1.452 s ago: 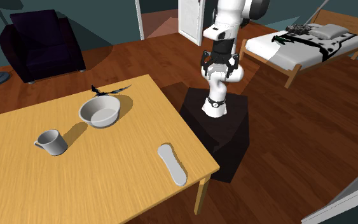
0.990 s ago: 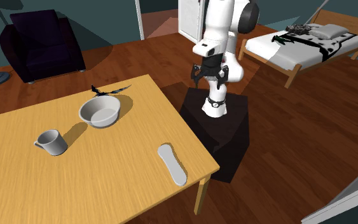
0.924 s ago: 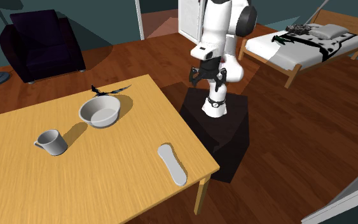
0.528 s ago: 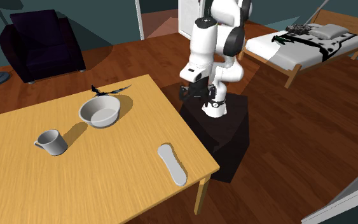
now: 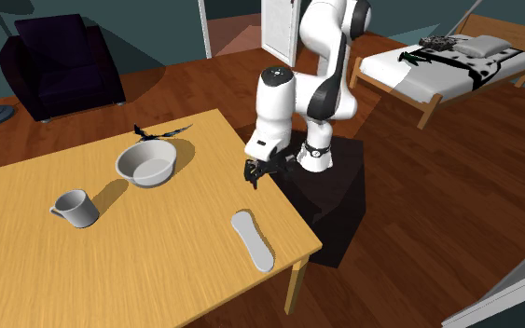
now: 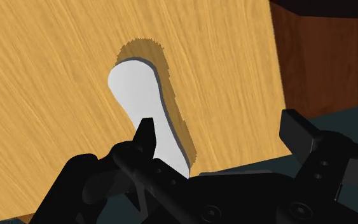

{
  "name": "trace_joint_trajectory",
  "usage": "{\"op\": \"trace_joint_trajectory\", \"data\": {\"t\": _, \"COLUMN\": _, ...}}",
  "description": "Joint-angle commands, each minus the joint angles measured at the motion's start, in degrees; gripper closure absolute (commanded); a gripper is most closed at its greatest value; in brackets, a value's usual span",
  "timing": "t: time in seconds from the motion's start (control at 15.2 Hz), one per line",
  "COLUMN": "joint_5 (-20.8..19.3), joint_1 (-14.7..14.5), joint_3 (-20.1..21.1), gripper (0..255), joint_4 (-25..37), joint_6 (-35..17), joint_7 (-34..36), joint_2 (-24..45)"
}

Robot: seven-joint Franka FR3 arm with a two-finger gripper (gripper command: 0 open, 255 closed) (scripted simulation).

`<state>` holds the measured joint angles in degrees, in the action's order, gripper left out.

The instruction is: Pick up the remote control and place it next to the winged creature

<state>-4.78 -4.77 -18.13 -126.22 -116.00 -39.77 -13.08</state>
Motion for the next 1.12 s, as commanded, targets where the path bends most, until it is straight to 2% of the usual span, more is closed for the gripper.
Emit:
{"op": "trace_joint_trajectory", "data": {"t": 0.0, "joint_5": 1.2, "joint_1": -0.4, "joint_3": -1.0, "gripper": 0, "joint_4": 1.7, "joint_6": -2.6, "joint_7": -3.4, "joint_2": 4.7}}
{"op": "trace_joint_trajectory", "data": {"t": 0.33, "joint_5": 5.3, "joint_1": -0.5, "joint_3": -2.1, "gripper": 0, "joint_4": 8.2, "joint_6": -6.4, "joint_7": -11.9, "joint_2": 16.4}}
{"op": "trace_joint_trajectory", "data": {"t": 0.59, "joint_5": 8.6, "joint_1": 0.6, "joint_3": -1.5, "gripper": 0, "joint_4": 14.7, "joint_6": -8.2, "joint_7": -18.1, "joint_2": 25.8}}
{"op": "trace_joint_trajectory", "data": {"t": 1.06, "joint_5": 10.0, "joint_1": 1.2, "joint_3": -0.9, "gripper": 0, "joint_4": 13.9, "joint_6": -12.3, "joint_7": -19.5, "joint_2": 29.4}}
